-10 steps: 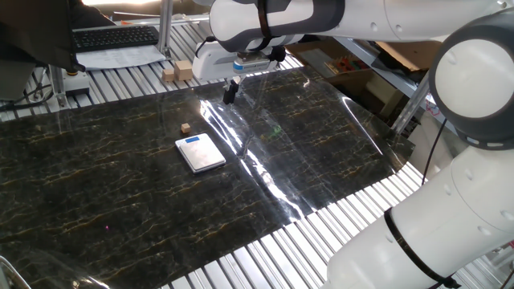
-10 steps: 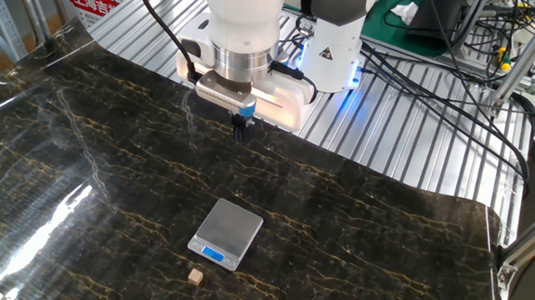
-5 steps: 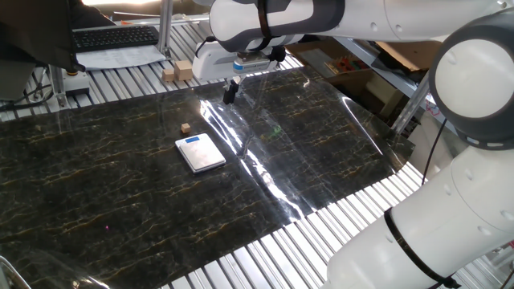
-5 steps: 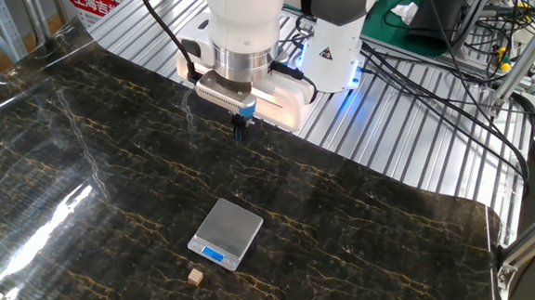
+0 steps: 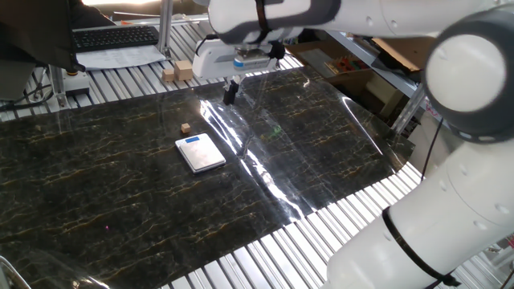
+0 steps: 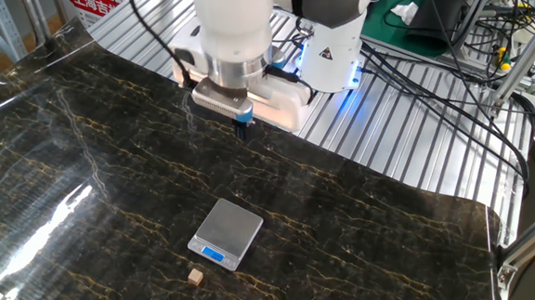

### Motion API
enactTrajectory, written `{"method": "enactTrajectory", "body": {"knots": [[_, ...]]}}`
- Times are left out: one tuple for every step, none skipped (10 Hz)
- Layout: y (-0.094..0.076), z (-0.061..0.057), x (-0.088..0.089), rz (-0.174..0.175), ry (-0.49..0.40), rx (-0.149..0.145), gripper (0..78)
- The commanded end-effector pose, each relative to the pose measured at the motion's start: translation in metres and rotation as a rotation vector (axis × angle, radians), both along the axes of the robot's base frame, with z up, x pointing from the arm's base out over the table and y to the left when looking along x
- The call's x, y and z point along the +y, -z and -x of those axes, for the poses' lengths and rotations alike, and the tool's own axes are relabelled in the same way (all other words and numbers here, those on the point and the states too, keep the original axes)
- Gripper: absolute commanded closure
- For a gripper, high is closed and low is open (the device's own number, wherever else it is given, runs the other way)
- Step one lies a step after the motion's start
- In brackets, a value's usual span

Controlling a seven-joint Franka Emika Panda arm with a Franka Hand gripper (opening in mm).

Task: Place the block on the scale

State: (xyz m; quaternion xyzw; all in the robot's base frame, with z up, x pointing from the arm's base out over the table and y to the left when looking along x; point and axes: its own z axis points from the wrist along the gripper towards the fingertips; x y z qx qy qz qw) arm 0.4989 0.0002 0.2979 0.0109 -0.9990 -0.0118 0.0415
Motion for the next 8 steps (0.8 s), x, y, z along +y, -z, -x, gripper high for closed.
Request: {"method": "enactTrajectory", "body": {"knots": [[-0.001, 0.000, 0.000, -0.007, -0.011, 0.052, 77.6], [-0.001, 0.000, 0.000, -0.013, -0.003, 0.052, 77.6], [0.000, 0.000, 0.000, -0.014, -0.002, 0.052, 77.6], [0.001, 0.000, 0.000, -0.014, -0.003, 0.052, 77.6], [0.003, 0.000, 0.000, -0.014, -0.003, 0.051, 77.6], [0.008, 0.000, 0.002, -0.014, -0.002, 0.048, 77.6], [0.013, 0.001, 0.002, -0.014, -0.002, 0.043, 77.6], [0.015, 0.001, 0.002, -0.013, -0.001, 0.042, 77.6]]}}
